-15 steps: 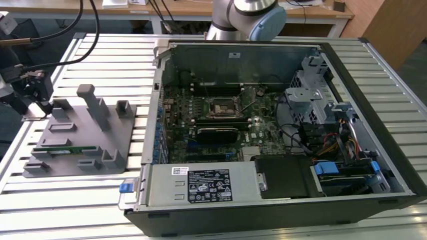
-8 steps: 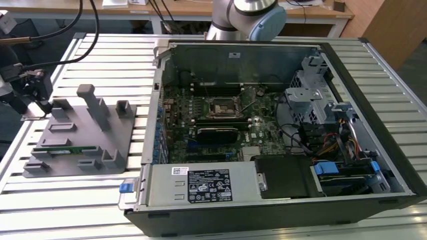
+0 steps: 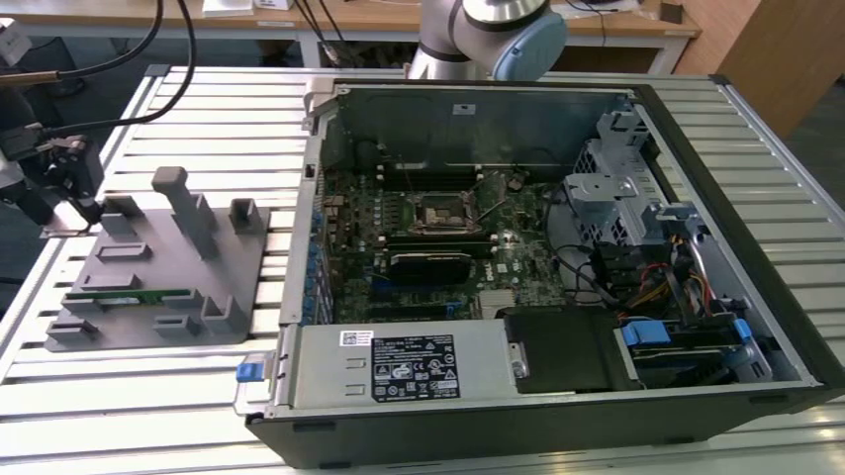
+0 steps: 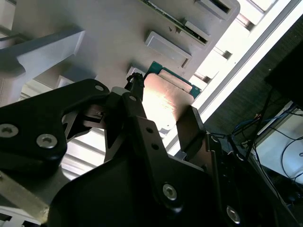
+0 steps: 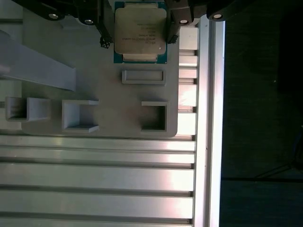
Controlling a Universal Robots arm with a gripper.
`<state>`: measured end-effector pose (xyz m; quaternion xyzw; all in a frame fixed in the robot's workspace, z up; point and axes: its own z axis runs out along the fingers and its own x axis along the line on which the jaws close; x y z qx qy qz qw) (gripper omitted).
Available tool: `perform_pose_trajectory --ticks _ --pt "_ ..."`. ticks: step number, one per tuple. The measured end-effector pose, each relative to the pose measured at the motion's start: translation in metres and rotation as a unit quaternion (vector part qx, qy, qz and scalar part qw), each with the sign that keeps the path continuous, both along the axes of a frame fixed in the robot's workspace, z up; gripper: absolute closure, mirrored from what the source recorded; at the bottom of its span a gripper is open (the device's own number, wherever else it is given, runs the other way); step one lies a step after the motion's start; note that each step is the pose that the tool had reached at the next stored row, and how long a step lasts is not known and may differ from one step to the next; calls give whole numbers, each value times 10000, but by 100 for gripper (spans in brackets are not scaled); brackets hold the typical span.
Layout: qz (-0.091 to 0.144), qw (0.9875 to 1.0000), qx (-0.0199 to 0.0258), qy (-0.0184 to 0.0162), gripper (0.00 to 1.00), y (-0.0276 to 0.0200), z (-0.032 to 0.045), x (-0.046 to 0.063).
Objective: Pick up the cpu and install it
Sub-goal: 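Pick up the cpu and move it towards the insertion slot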
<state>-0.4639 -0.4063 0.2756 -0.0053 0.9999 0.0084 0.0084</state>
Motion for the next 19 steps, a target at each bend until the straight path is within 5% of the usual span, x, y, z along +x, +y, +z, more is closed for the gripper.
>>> perform_pose_trajectory --ticks 19 --pt "0 10000 0 0 47 0 40 0"
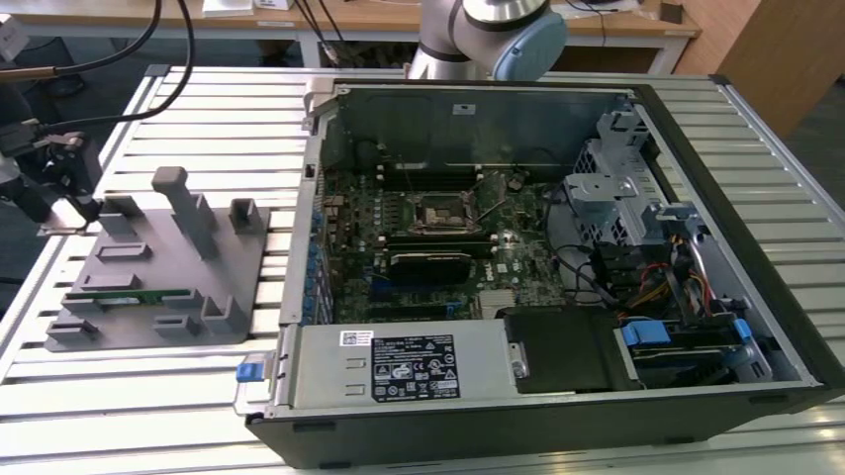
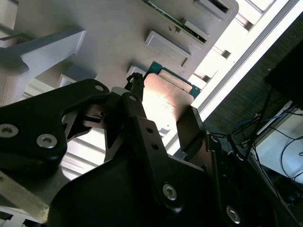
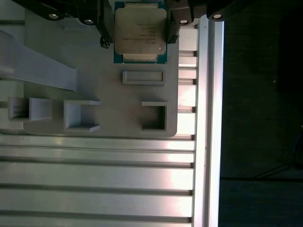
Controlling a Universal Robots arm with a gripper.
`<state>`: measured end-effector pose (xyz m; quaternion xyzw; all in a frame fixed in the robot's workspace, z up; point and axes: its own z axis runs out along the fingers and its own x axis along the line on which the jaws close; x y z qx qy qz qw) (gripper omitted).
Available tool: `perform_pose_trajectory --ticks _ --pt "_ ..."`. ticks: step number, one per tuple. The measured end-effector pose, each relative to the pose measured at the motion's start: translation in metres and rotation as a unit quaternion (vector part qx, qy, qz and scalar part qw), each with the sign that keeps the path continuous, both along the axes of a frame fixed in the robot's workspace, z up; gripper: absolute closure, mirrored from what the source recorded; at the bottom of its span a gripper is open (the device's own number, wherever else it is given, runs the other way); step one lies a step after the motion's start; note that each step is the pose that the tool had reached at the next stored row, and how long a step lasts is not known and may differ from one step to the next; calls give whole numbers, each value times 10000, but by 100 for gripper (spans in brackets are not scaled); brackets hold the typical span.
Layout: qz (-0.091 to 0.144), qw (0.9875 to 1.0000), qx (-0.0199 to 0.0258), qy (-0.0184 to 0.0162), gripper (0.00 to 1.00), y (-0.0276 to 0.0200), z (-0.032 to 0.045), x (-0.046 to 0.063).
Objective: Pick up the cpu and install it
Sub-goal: 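Pick up the cpu and move it towards the insertion slot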
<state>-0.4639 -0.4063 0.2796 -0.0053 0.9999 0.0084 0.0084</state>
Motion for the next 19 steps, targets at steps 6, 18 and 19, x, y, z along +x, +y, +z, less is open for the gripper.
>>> perform_pose_trajectory --ticks 6,18,19 --pt "0 10000 0 0 47 0 14 0" --pt "0 10000 0 1 47 0 45 0" --pt "0 10000 -1 2 47 0 50 0"
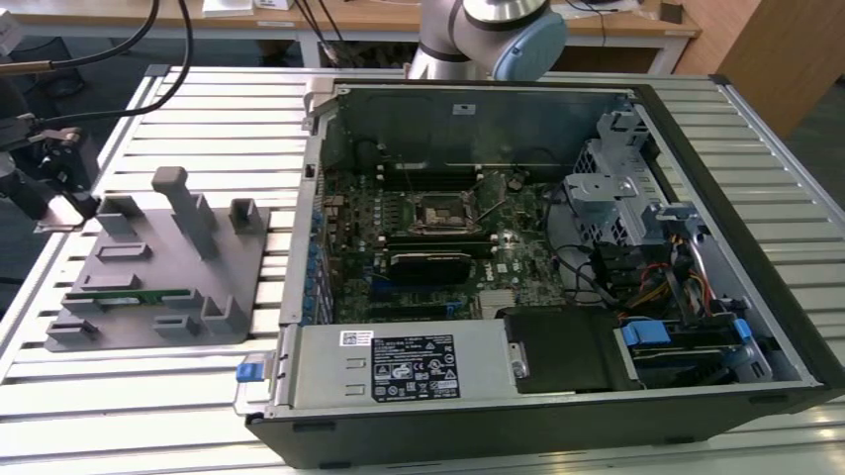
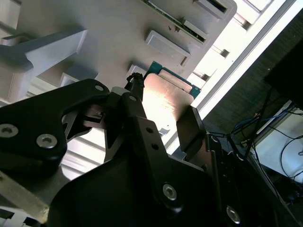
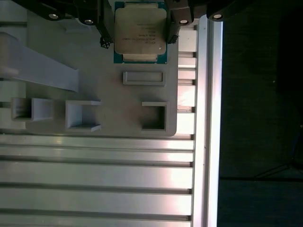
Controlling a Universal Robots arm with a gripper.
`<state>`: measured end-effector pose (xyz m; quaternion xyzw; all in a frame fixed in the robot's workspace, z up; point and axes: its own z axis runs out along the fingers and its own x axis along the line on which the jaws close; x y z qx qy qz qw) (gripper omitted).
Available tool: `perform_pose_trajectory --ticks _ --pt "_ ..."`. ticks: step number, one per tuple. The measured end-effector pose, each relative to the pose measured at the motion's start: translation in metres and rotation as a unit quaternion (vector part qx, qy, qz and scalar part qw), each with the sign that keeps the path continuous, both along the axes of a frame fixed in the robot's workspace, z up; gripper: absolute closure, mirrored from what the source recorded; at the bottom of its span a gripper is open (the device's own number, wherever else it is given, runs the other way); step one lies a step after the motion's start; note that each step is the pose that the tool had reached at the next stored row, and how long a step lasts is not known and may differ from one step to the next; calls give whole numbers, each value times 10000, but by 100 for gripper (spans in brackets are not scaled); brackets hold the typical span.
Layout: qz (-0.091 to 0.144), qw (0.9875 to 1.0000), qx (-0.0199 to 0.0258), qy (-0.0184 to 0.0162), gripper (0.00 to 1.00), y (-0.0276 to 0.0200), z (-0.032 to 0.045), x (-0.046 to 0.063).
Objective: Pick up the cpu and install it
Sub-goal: 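Pick up the cpu and move it towards the insertion slot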
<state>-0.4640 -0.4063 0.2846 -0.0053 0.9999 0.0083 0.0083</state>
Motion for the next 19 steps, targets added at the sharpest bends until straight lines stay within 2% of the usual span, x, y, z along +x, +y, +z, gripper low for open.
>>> perform_pose_trajectory --ticks 19 --pt "0 10000 2 -1 47 0 69 0"
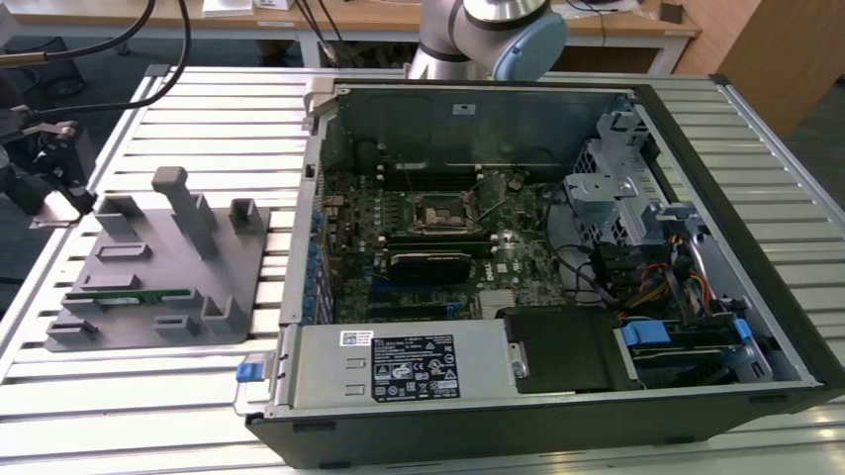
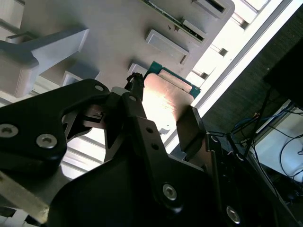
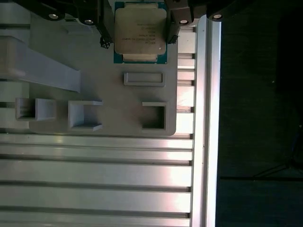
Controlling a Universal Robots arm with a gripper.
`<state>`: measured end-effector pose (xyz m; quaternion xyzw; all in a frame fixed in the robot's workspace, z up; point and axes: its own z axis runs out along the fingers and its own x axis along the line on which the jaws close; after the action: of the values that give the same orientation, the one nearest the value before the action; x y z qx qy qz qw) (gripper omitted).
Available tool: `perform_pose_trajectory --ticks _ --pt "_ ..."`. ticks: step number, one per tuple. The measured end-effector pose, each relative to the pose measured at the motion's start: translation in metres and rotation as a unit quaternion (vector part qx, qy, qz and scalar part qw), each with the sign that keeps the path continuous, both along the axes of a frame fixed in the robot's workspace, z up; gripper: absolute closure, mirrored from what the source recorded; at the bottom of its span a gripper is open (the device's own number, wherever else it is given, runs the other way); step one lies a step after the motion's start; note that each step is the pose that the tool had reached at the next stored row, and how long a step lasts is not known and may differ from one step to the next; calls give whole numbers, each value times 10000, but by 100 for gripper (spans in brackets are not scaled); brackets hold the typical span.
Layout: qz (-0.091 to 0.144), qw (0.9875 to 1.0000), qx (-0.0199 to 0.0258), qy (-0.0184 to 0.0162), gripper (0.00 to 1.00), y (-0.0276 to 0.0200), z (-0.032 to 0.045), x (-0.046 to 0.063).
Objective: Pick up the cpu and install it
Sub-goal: 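Pick up the cpu and move it towards the insertion slot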
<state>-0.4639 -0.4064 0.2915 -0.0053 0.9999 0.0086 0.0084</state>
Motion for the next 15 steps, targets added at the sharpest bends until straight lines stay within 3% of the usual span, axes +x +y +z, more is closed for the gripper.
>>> perform_pose_trajectory --ticks 15 --pt "0 10000 1 0 47 0 41 0"
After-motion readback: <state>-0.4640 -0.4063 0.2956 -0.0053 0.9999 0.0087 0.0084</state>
